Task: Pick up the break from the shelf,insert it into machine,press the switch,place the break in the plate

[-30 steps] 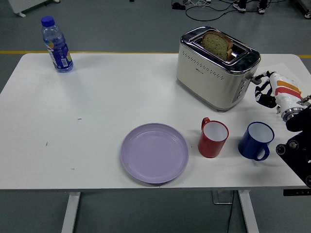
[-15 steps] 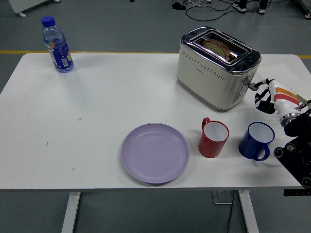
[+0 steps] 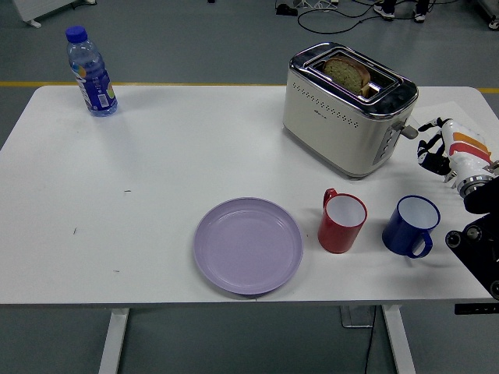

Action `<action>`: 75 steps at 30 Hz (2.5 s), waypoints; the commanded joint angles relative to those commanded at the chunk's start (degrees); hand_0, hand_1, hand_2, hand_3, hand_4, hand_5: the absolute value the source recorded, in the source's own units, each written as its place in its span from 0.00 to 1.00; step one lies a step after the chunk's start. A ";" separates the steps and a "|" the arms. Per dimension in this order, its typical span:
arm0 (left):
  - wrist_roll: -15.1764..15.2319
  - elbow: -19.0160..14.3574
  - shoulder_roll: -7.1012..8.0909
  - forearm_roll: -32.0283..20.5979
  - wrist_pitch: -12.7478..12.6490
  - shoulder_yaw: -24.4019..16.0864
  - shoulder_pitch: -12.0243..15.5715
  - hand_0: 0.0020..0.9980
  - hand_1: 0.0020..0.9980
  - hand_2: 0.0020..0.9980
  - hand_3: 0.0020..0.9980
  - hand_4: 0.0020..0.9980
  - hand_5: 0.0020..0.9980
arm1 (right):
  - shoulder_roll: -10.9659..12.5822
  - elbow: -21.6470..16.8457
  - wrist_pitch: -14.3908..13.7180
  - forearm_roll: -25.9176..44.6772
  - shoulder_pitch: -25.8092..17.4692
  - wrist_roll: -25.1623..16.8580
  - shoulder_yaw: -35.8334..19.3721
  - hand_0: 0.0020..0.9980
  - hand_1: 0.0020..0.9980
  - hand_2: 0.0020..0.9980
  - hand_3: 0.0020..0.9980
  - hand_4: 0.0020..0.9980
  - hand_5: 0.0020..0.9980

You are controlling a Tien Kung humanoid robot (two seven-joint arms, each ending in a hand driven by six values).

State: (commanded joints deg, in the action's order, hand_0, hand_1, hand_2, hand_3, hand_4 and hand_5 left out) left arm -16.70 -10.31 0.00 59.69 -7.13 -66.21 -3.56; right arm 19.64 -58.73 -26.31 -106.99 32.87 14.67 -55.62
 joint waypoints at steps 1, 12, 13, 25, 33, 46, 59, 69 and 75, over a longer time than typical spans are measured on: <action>-0.02 0.00 0.00 0.09 0.00 -0.06 0.02 0.63 0.59 0.64 0.72 0.53 0.99 | 0.14 -0.53 -0.33 -0.29 -0.05 0.12 -0.70 0.26 0.29 0.41 0.65 0.51 0.13; -0.09 0.00 0.00 0.37 0.12 -0.09 0.25 0.63 0.59 0.64 0.72 0.53 0.99 | 1.64 -8.24 2.17 0.54 0.61 2.13 -5.59 0.75 0.72 0.84 0.92 0.73 0.29; -0.08 0.00 0.00 0.26 0.14 -0.03 0.22 0.63 0.59 0.64 0.72 0.53 0.99 | 1.57 -8.75 1.96 1.25 1.32 1.50 -5.31 0.75 0.72 0.84 0.92 0.73 0.29; -0.11 0.00 0.00 -0.57 0.19 0.38 -0.32 0.63 0.59 0.64 0.72 0.53 0.99 | -1.79 -5.00 3.92 2.22 12.70 0.97 0.98 0.89 0.87 0.95 0.96 0.80 0.30; -0.09 0.00 0.01 -1.29 0.16 0.97 -0.71 0.63 0.59 0.64 0.72 0.53 0.99 | -7.51 4.85 7.27 3.64 21.75 1.60 6.74 0.89 0.83 0.89 0.88 0.80 0.27; 0.14 0.00 0.33 -2.54 -0.13 2.29 -1.05 0.63 0.59 0.64 0.72 0.53 0.99 | -16.60 20.92 10.58 3.61 32.55 1.97 13.16 0.85 0.77 0.80 0.82 0.79 0.26; 0.42 0.00 0.74 -2.56 -0.61 2.72 -1.68 0.63 0.59 0.64 0.72 0.53 0.99 | -19.64 38.78 12.84 4.22 39.51 1.50 17.84 0.76 0.71 0.71 0.76 0.77 0.25; 0.48 0.00 0.80 -2.04 -0.72 2.68 -1.82 0.63 0.59 0.63 0.72 0.54 0.99 | -19.64 39.54 12.12 10.05 39.10 -0.14 20.45 0.62 0.62 0.62 0.69 0.76 0.25; 0.42 0.00 0.81 -1.58 -0.71 2.40 -1.90 0.63 0.59 0.63 0.72 0.54 0.99 | -19.64 38.16 10.61 12.39 38.68 -2.24 21.92 0.48 0.54 0.54 0.63 0.72 0.21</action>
State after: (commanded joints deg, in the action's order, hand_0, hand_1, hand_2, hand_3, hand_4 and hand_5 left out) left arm -16.28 -10.31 0.81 58.11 -7.84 -63.81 -5.46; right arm 0.00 -20.57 -15.71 -94.61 71.55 12.43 -33.70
